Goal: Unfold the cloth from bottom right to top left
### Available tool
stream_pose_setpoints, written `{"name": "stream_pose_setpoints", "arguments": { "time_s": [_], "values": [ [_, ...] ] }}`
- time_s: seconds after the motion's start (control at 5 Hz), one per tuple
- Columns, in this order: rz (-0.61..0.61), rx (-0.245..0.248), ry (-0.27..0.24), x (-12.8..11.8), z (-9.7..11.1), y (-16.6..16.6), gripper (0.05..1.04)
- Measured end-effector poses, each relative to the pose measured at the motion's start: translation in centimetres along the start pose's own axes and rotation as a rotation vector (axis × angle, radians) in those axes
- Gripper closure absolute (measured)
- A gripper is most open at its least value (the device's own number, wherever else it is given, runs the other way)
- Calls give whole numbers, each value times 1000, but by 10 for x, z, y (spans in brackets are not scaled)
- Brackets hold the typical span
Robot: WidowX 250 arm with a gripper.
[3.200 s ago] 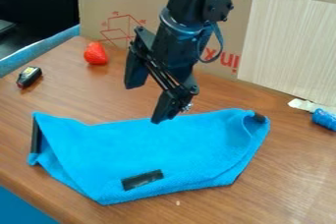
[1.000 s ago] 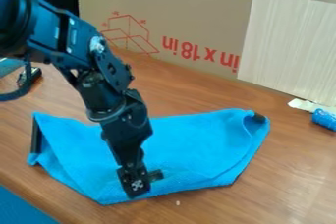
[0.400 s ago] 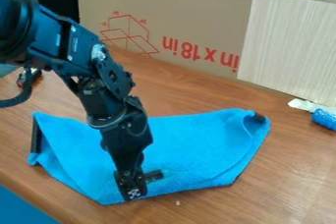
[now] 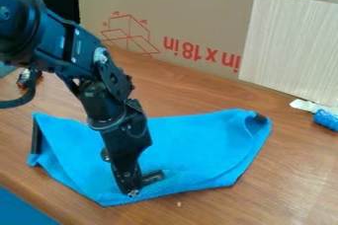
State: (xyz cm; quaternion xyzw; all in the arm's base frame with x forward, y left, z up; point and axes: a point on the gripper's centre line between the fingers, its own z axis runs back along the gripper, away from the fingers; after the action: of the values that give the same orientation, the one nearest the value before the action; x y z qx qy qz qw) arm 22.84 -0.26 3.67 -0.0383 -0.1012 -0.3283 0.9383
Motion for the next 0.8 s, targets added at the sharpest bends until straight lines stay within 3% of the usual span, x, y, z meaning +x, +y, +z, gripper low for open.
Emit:
{"name": "stream_pose_setpoints", "arguments": {
  "time_s": [0.2, 0.4, 0.8],
  "values": [
    [8, -22, 1, -2, 2, 1, 1020],
    [33, -31, -28, 1, 14, 10, 1032],
    [165, -15, -132, -7, 66, 54, 1033]
  ]
}}
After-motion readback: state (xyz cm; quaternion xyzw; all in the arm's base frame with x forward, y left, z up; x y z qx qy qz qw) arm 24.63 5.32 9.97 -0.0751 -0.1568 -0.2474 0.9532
